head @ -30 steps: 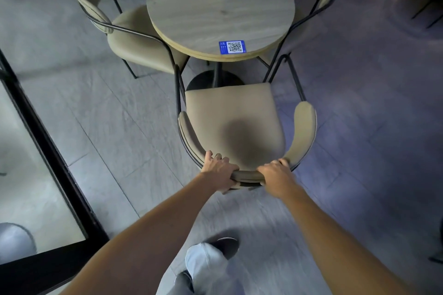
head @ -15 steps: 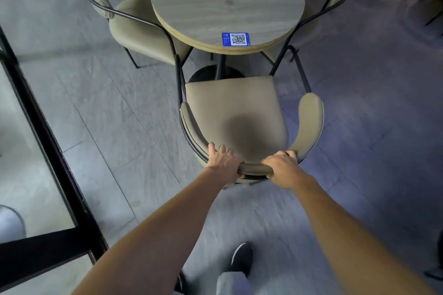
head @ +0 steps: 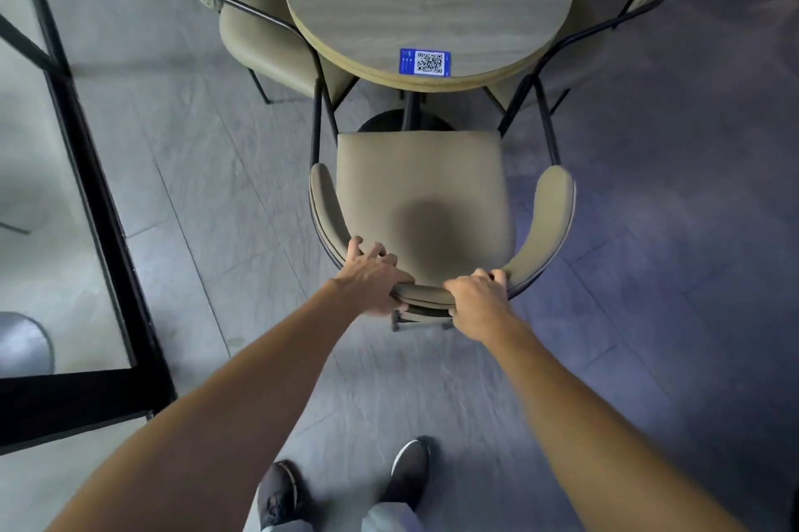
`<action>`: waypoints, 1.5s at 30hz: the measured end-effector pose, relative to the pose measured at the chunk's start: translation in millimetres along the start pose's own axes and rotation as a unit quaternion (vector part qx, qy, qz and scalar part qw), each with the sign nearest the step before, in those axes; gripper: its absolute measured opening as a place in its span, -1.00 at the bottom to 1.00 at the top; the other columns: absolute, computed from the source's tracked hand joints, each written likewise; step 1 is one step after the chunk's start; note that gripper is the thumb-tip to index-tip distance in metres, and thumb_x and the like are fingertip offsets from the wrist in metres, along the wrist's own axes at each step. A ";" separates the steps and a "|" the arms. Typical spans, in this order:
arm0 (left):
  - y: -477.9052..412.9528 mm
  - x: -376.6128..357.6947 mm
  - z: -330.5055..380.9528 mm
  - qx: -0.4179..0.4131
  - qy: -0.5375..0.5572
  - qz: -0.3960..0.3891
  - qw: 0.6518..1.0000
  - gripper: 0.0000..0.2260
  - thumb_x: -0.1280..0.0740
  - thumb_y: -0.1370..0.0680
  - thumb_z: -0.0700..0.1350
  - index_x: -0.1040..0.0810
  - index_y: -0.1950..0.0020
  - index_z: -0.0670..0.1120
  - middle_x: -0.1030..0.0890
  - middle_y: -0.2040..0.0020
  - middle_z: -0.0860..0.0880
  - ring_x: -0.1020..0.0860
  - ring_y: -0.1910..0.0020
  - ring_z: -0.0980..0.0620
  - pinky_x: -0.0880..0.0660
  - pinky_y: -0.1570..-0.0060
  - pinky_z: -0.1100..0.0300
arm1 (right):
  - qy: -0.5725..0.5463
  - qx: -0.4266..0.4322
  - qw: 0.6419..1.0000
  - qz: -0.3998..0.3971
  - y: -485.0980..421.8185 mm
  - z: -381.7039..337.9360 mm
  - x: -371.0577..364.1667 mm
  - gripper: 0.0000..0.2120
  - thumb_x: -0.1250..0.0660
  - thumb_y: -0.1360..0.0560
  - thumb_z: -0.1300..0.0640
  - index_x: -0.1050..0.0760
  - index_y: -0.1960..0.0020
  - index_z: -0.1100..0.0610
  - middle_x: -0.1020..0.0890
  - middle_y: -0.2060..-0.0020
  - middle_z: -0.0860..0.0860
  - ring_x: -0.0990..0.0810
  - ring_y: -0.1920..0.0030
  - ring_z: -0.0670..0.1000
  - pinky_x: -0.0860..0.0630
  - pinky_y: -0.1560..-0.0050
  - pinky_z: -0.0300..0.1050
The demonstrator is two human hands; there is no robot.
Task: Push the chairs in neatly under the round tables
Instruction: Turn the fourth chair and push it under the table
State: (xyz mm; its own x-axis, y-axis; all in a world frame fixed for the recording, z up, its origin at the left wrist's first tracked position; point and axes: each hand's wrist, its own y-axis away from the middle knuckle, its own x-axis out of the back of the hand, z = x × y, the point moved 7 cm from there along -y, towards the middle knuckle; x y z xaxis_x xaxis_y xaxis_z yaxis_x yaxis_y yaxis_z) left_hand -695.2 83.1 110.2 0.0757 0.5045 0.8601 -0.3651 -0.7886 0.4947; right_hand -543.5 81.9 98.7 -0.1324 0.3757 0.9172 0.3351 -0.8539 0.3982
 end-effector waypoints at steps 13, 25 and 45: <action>-0.9 4.0 -1.2 0.034 0.007 0.015 0.999 -0.68 -0.29 -0.53 0.25 -0.49 -0.28 0.34 -0.51 -0.23 0.06 -0.29 -0.36 -0.10 -0.10 -0.31 -0.23 | -0.010 0.019 1.000 0.007 -4.8 2.4 5.7 -0.82 -0.33 -0.51 0.16 -0.54 -0.08 -0.04 -0.65 -0.01 -0.05 -0.46 -0.13 0.09 -0.22 -0.09 0.07; 3.1 3.1 -2.2 0.045 0.067 0.053 0.995 -0.68 -0.36 -0.53 0.08 -0.56 -0.27 0.31 -0.40 -0.37 0.05 -0.19 -0.44 -0.06 0.03 -0.43 -0.21 | -0.008 0.006 1.000 0.015 -6.0 -0.1 6.4 -0.83 -0.37 -0.48 0.14 -0.54 -0.05 -0.04 -0.66 0.03 -0.05 -0.48 -0.12 0.08 -0.21 -0.09 0.05; 18.5 3.5 23.7 0.067 -0.007 0.093 0.993 -0.52 -0.20 -0.61 0.22 -0.33 -0.47 0.05 -0.48 -0.31 -0.10 -0.43 -0.28 -0.16 -0.22 -0.37 -0.13 | -0.028 0.025 0.999 -0.017 9.4 -8.9 21.7 -0.75 -0.32 -0.56 0.06 -0.46 -0.21 0.08 -0.59 -0.15 0.06 -0.47 -0.22 0.15 -0.29 -0.24 0.11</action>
State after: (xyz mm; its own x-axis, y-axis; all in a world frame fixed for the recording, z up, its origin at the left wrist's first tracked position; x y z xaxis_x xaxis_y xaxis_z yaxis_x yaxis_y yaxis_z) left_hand -679.7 61.9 125.3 0.0324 0.3417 0.9392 -0.2465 -0.9080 0.3389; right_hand -551.5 78.8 122.5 -0.0929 0.4254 0.9002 0.3781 -0.8213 0.4272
